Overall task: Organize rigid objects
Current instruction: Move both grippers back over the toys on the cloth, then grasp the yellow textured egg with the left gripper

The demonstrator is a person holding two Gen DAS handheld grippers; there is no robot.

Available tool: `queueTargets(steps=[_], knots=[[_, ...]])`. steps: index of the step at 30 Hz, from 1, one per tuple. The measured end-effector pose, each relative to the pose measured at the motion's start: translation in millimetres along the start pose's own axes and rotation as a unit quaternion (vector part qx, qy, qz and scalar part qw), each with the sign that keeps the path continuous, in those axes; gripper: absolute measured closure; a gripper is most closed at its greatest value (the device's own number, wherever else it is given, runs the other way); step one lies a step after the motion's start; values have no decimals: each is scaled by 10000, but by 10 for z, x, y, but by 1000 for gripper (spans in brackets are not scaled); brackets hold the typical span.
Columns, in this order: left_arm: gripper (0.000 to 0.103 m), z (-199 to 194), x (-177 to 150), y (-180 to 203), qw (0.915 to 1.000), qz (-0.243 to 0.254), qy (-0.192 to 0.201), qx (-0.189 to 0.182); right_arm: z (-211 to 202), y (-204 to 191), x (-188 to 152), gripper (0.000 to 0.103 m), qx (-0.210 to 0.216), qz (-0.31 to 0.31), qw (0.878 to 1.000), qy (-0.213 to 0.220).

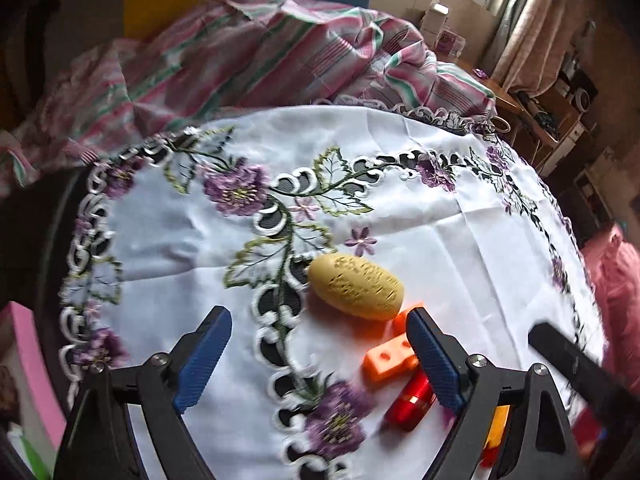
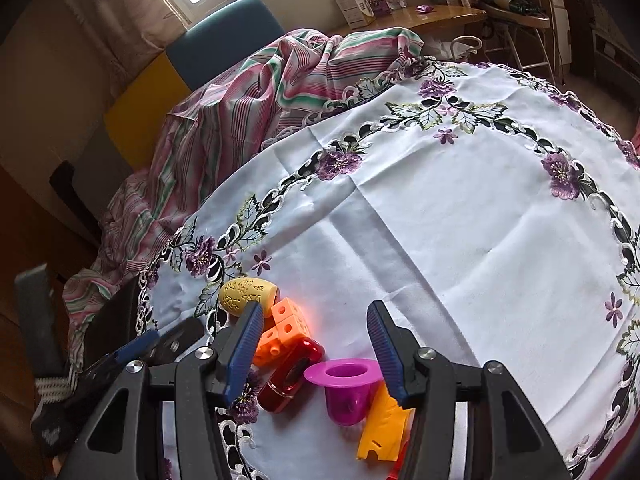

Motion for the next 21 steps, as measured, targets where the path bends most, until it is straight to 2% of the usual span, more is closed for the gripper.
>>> queueTargets(steps=[3,7,10,12,15,17,19,21], knots=[[14,201,108,64,9974,-399,-422,-426,9,-8,1,48,63,10,10000,-23],[16,391,231,121,9928,-783,-687,-587,10,-15,-2,48,142,8,9999,-29],[22,515,286,181,9902,-918,-874,-586,11,-9,-3,48,192,42,9998,-41],[22,618,272,209,9883,-978,-1015,-589,12,2,0,48,218,69,9997,-49],[23,622,286,255,9909,-915,-887,-434,11,21,4,48,220,104,9997,-43],[43,597,295,232,9923,-872,-799,-379,14,32,-1,48,198,104,9997,-45],[62,578,304,191,9933,-681,-798,-492,30,29,-3,48,153,87,9998,-62],[67,536,273,101,9940,-542,-788,-532,49,16,-7,48,101,41,9999,-81]])
Point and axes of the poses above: each gripper's, at about its wrist camera, not at the fingertips, and z roughly the way its jaws point, y to its right, x to its top, the point moved 7 cm from there along z, roughly the way its jaws point, and after that the axes turned 15 degrees about -y, right-handed, at the moved point
